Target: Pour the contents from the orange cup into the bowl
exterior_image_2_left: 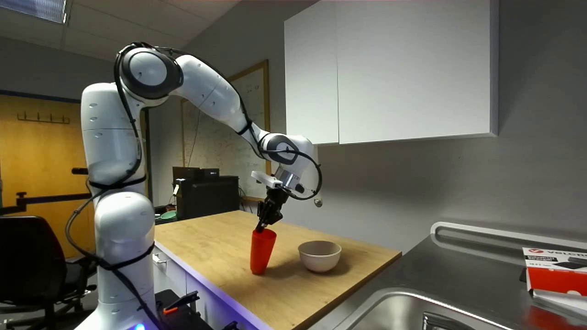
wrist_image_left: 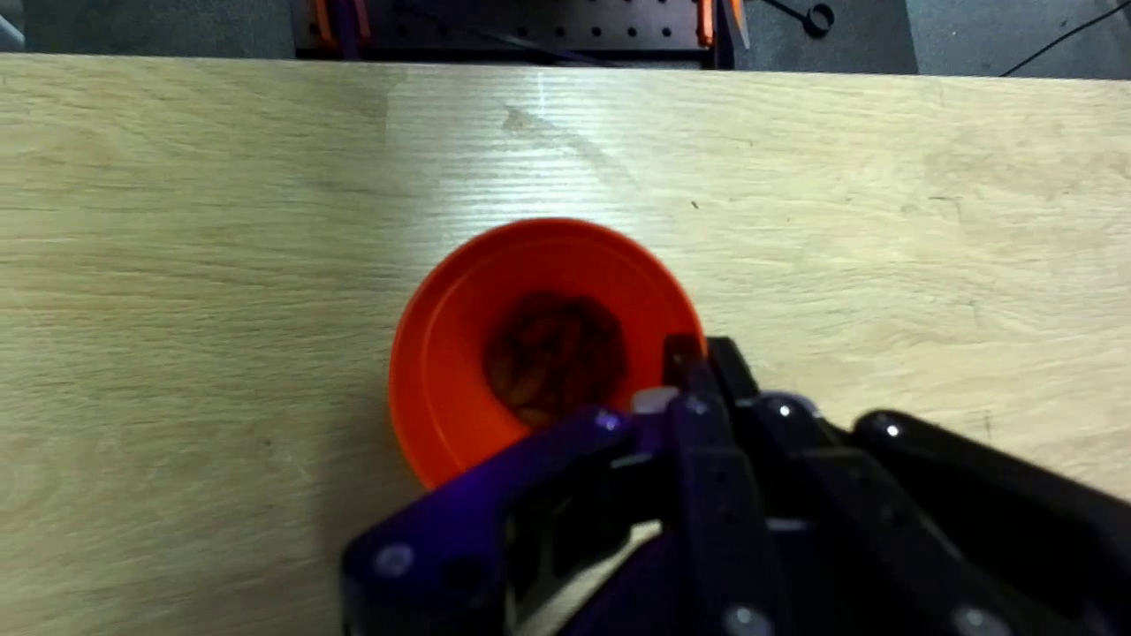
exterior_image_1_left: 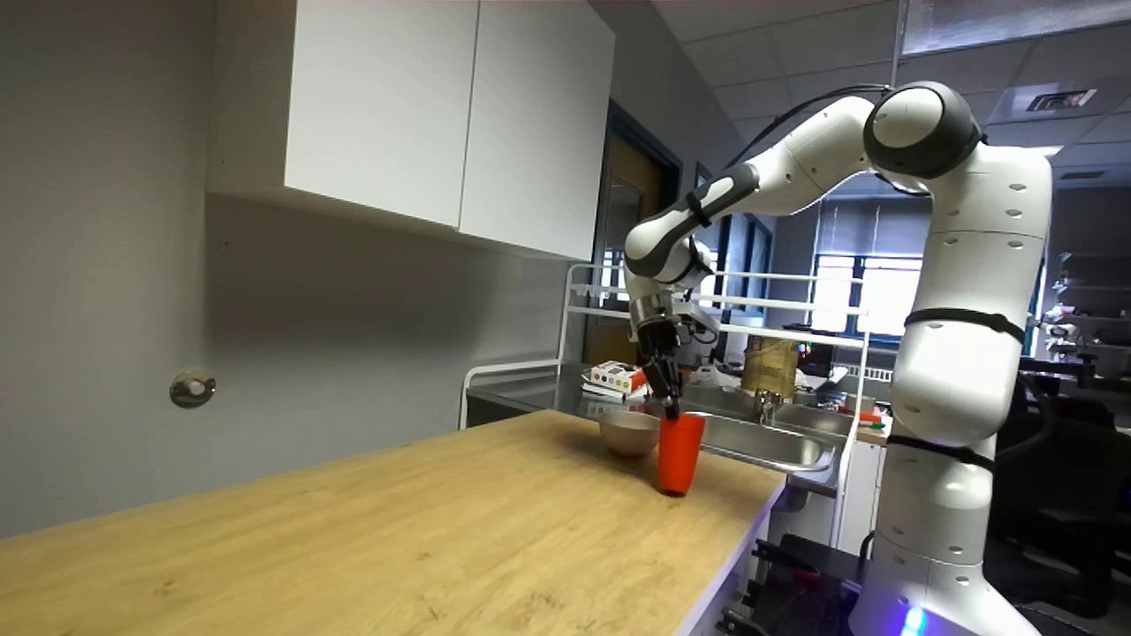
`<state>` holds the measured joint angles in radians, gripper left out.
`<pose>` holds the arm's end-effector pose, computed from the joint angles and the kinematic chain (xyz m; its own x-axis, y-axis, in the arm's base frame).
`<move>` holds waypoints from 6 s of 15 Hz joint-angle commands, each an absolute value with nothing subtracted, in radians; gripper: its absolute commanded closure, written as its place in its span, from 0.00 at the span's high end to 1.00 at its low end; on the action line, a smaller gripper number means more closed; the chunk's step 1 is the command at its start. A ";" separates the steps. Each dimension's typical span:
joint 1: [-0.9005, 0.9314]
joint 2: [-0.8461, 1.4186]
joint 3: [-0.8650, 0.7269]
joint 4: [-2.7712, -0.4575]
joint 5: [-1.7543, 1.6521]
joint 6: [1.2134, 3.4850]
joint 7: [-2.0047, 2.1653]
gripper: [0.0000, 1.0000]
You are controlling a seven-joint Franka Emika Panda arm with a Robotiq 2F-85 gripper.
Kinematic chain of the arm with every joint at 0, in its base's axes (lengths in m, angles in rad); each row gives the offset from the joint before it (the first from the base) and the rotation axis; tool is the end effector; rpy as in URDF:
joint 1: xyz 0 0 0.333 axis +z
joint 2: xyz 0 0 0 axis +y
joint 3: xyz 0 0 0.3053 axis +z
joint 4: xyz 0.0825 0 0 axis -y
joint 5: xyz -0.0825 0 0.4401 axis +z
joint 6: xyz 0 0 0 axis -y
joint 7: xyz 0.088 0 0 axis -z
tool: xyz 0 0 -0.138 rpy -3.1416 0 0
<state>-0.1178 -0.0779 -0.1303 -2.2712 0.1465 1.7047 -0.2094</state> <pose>0.4678 -0.0991 0.2920 0.9003 -0.0307 -0.4343 -0.1408 -0.9644 -0.2237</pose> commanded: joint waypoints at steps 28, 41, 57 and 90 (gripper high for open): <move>-0.344 0.230 -0.194 -1.749 0.557 1.660 -0.935 0.01; -0.439 0.271 -0.242 -1.868 0.982 1.561 -1.010 0.01; -0.512 0.431 -0.297 -1.903 1.223 1.245 -1.158 0.01; -0.590 0.810 -0.272 -1.497 1.437 0.887 -1.130 0.01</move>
